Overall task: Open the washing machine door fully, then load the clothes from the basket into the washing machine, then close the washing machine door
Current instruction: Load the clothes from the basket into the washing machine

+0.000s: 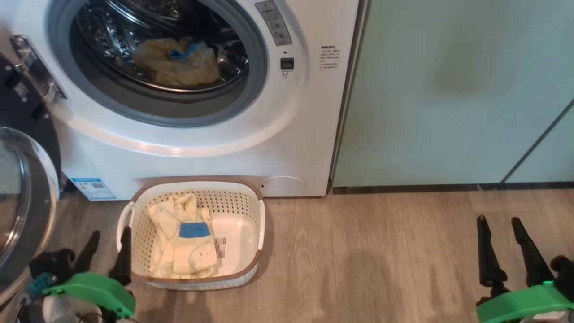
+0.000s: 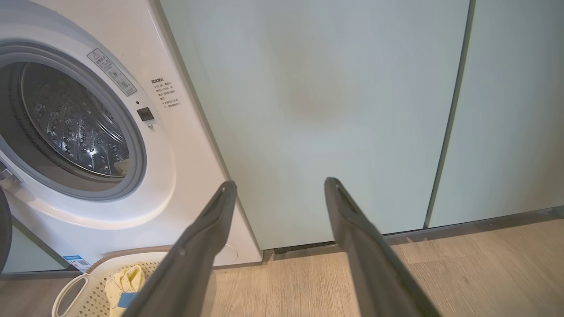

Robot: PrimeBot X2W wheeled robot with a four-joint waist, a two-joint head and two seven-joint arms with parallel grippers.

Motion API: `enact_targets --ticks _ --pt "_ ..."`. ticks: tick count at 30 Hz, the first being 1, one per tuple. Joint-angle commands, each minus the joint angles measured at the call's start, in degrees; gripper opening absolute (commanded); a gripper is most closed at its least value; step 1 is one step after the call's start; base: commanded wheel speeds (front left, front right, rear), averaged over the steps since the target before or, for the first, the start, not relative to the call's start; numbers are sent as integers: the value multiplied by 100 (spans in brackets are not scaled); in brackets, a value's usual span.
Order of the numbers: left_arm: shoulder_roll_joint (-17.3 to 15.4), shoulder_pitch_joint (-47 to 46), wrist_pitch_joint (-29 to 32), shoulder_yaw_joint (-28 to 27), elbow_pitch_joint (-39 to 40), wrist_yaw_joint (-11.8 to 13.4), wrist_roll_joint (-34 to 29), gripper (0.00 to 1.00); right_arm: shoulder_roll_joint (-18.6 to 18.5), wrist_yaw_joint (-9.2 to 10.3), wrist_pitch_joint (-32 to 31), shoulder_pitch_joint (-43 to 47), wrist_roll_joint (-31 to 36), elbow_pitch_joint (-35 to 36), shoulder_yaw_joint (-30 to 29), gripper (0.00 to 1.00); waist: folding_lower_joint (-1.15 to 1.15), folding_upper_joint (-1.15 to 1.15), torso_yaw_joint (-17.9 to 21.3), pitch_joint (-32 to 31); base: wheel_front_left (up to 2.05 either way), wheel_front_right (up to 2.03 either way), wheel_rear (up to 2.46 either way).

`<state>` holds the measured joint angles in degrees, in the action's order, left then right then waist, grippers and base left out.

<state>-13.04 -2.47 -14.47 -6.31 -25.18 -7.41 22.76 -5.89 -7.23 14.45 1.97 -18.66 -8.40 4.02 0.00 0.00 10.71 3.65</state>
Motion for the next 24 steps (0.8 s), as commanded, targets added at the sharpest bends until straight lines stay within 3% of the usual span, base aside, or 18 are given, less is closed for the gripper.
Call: enact_targets --ticks 1,12,24 --pt "-102 -272 -52 -162 95 -3 -34 100 -143 -25 55 -264 7 206 116 100 0 0 57 78 0 0 0" --pt "-272 -1208 -2 356 -1346 -6 171 100 -104 -25 55 -648 -45 258 187 100 0 0 535 1006 0 0 0" --pt "-904 -2712 1249 1456 -2651 -7 962 100 59 -25 55 -1158 -111 339 193 100 0 0 897 2315 0 0 0"
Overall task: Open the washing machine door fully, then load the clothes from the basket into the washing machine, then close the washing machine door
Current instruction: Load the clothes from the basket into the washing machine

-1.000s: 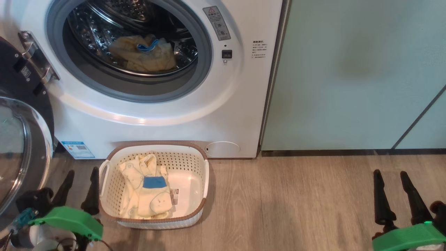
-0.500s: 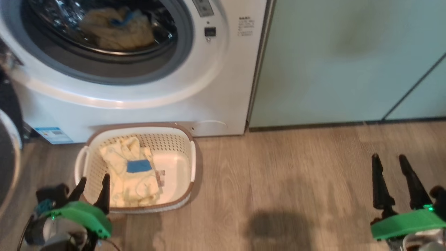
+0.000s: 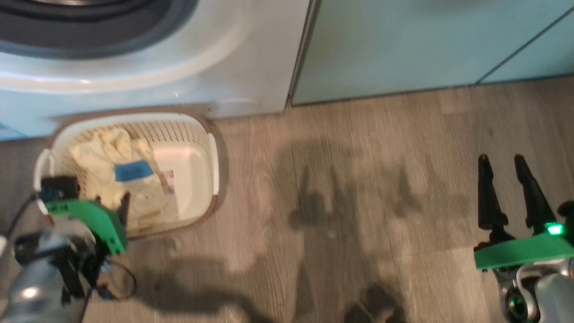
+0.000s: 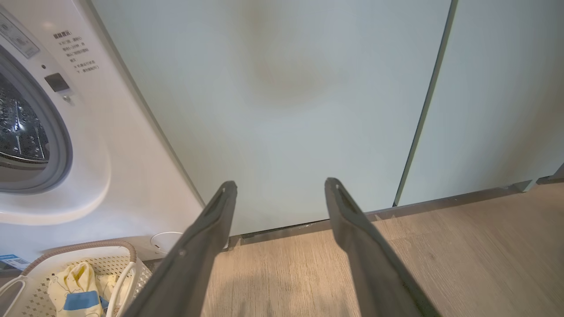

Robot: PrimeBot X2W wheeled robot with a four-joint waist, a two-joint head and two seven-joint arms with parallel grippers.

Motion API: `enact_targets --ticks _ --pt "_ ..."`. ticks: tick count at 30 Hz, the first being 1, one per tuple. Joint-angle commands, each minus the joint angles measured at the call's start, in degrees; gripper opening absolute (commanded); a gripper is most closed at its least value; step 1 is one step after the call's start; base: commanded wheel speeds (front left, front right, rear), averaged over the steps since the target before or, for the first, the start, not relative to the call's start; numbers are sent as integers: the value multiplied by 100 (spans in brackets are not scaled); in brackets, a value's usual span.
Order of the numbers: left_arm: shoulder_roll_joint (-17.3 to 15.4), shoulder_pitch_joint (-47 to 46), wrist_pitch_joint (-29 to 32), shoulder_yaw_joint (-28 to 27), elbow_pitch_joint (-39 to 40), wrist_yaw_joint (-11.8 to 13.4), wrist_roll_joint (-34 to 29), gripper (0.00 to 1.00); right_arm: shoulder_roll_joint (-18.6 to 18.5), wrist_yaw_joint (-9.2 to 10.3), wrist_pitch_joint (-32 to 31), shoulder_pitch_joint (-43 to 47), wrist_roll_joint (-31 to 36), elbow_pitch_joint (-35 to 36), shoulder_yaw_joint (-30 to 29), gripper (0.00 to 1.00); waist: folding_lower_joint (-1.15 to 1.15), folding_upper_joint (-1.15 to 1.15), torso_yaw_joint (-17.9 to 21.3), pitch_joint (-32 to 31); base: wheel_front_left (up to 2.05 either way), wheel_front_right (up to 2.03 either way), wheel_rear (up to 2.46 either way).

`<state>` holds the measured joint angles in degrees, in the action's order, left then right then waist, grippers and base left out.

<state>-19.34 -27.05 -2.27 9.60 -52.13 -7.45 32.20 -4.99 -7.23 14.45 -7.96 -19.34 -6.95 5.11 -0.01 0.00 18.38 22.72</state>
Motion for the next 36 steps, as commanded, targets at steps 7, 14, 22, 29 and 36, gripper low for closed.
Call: enact_targets --ticks 7,14,22,29,36 --pt "-407 -1323 359 108 -670 -3 93 100 -10 -25 55 -532 -41 240 153 100 1 0 70 1205 0 0 0" --pt "-428 -2135 510 259 -1307 171 -65 100 -28 -25 55 -820 -45 290 185 100 1 0 15 1783 0 0 0" --pt "-466 -2952 665 447 -1845 571 -277 100 -19 -25 55 -1133 -60 324 307 100 1 0 81 2367 0 0 0" --pt "-632 -3369 746 503 -2006 730 -324 100 19 -25 55 -1299 -72 352 389 100 1 0 253 2736 0 0 0" --pt "-777 -3770 760 555 -2060 742 -344 100 39 -25 55 -1415 -76 376 448 100 1 0 323 3116 0 0 0"
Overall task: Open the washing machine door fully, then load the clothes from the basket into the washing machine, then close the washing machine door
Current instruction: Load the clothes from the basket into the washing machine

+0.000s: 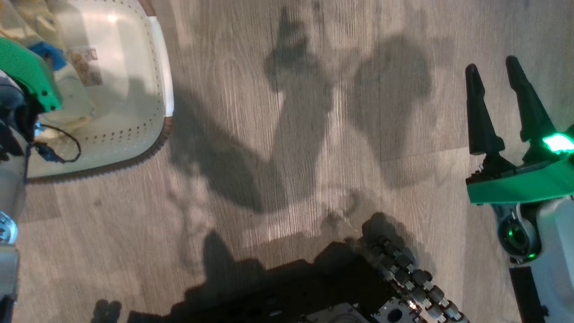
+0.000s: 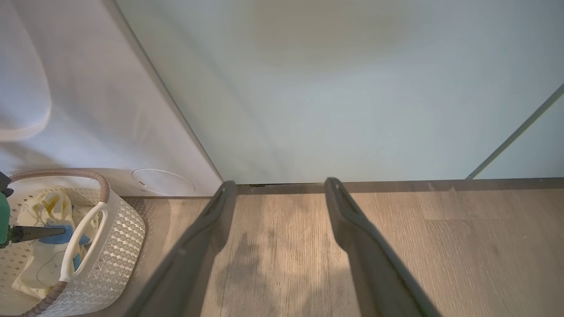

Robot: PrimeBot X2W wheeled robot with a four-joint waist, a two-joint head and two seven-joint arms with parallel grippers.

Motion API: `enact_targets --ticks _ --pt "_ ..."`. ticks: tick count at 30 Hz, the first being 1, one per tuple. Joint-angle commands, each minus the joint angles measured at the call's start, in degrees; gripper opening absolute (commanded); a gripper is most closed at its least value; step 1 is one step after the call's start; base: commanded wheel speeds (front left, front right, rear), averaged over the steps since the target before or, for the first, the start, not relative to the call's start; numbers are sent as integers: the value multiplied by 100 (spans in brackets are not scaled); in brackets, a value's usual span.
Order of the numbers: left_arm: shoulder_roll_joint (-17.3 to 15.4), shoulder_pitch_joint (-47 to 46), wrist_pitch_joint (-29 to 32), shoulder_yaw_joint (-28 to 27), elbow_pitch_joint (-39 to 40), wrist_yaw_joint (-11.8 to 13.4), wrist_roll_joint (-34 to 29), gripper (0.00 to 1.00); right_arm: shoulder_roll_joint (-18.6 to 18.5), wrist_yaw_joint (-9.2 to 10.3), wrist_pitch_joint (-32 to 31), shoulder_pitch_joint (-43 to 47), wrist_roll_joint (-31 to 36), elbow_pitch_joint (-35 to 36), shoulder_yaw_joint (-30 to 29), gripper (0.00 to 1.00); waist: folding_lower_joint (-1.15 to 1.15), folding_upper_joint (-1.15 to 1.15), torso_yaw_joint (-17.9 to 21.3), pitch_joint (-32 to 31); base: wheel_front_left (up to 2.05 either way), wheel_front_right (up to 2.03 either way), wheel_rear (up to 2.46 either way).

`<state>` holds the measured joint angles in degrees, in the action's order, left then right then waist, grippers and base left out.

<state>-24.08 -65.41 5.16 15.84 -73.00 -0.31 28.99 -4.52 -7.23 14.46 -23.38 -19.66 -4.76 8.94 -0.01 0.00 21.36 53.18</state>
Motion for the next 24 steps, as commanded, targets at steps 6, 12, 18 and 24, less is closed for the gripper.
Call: enact_targets --ticks 6,12,18,24 --pt "-423 -136 38 -118 -17 134 47 100 -16 -25 54 43 -29 193 111 100 1 0 50 333 0 0 0" --pt "-438 -264 116 -147 -46 160 130 100 -48 -25 54 -4 -22 221 142 100 1 0 19 524 0 0 0" --pt "-360 -273 251 -40 -66 5 130 44 -103 -25 54 26 2 238 98 100 1 0 -37 578 0 0 0" --pt "-299 -265 214 37 -72 -187 131 0 -126 -25 54 71 8 250 43 100 1 0 -41 565 0 0 0"
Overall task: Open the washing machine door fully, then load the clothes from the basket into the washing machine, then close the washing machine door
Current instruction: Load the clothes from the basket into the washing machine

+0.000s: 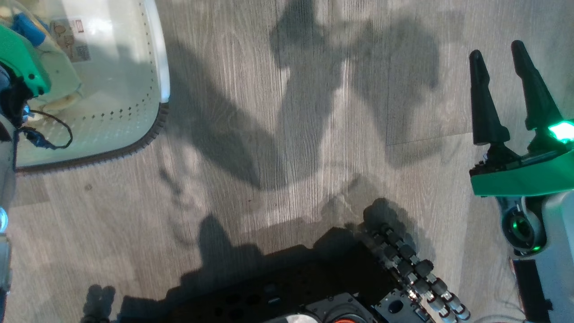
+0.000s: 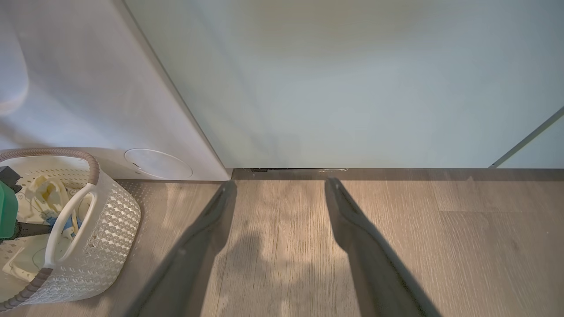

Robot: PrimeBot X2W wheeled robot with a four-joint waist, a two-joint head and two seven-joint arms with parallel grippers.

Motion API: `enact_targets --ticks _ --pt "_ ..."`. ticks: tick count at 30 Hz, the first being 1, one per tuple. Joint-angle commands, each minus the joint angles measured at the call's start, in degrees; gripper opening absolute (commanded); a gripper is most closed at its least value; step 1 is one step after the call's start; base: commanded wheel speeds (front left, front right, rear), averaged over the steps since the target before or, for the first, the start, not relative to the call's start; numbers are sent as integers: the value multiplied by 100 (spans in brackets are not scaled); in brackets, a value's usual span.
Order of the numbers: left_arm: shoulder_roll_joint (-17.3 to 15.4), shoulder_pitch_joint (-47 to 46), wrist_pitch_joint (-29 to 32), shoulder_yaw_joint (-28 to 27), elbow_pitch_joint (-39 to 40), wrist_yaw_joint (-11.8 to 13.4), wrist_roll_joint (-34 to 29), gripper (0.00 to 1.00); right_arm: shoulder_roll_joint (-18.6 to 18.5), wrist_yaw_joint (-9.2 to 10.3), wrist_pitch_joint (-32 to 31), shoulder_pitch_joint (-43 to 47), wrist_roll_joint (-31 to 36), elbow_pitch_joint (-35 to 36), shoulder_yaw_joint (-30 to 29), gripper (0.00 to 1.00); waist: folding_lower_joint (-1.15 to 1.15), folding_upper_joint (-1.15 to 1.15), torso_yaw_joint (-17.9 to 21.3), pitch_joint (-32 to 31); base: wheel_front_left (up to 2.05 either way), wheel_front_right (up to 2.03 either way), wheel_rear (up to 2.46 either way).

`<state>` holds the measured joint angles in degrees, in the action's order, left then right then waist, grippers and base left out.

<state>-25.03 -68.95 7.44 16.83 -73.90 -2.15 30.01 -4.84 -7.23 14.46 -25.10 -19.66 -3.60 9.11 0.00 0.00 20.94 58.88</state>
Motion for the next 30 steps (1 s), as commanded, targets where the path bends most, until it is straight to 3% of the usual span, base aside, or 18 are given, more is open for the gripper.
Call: enact_targets --ticks 1,13,19,23,30 --pt "-192 91 -59 -56 18 -40 36 0 -93 -25 54 242 12 123 23 100 0 0 5 -16 0 0 0" --pt "75 537 -957 -10 63 -479 251 0 -58 -25 54 211 25 9 -43 100 0 0 -140 -683 0 0 0" --pt "260 1004 -1504 24 192 -528 448 0 -91 -25 54 368 34 -71 -96 100 0 0 -309 -1272 0 0 0" --pt "445 1456 -1746 182 678 -532 779 0 -129 -25 54 529 43 -120 -139 100 0 0 -449 -1698 0 0 0" --pt "345 2292 -2065 478 1454 -533 1502 0 -220 -25 54 834 59 -248 -120 100 0 0 -660 -2499 0 0 0"
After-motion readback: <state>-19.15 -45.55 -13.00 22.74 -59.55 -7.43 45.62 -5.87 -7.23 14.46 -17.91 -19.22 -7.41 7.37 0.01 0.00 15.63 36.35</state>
